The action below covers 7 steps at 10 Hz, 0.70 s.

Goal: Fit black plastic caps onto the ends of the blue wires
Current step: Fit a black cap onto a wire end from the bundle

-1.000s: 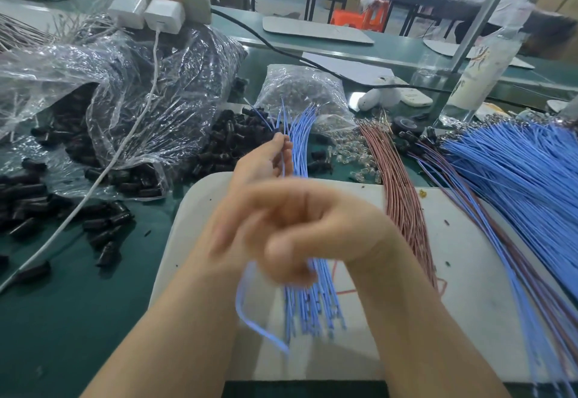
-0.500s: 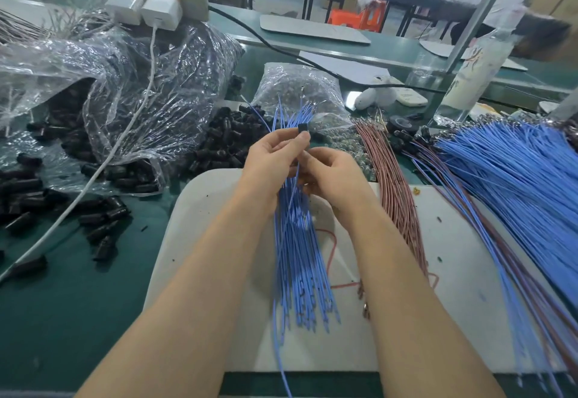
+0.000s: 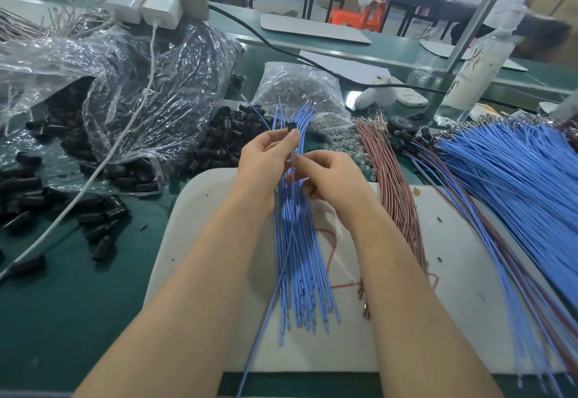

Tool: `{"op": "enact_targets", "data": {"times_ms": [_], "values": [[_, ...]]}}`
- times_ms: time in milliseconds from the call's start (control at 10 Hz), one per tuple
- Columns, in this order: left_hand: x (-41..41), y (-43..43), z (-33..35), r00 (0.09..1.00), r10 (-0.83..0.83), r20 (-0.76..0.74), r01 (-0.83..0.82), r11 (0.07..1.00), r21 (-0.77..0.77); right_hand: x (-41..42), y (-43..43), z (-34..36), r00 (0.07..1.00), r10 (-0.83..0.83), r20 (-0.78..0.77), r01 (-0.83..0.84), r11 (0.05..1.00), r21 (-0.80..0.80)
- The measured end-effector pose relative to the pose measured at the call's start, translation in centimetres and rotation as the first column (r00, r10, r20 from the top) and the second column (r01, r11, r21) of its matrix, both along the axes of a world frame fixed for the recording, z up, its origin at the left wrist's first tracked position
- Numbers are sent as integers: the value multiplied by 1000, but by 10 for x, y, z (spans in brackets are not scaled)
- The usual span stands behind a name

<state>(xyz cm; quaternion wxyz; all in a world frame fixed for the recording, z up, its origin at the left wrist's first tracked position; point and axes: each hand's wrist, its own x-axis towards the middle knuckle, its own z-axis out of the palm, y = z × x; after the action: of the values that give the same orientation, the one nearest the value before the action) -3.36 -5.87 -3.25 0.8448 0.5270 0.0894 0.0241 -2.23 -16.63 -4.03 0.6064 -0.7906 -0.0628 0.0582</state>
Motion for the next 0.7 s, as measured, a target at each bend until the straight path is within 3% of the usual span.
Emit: {"op": "enact_targets", "data": {"times_ms": [200,700], "values": [[-1,2,0,999,-45,11,44,998,39,4,5,-4,992,-85,90,81,996,41],[-5,2,3,997,-77,32,74,994,75,2,5,-5,971,-100,217,128,985,-119]]}}
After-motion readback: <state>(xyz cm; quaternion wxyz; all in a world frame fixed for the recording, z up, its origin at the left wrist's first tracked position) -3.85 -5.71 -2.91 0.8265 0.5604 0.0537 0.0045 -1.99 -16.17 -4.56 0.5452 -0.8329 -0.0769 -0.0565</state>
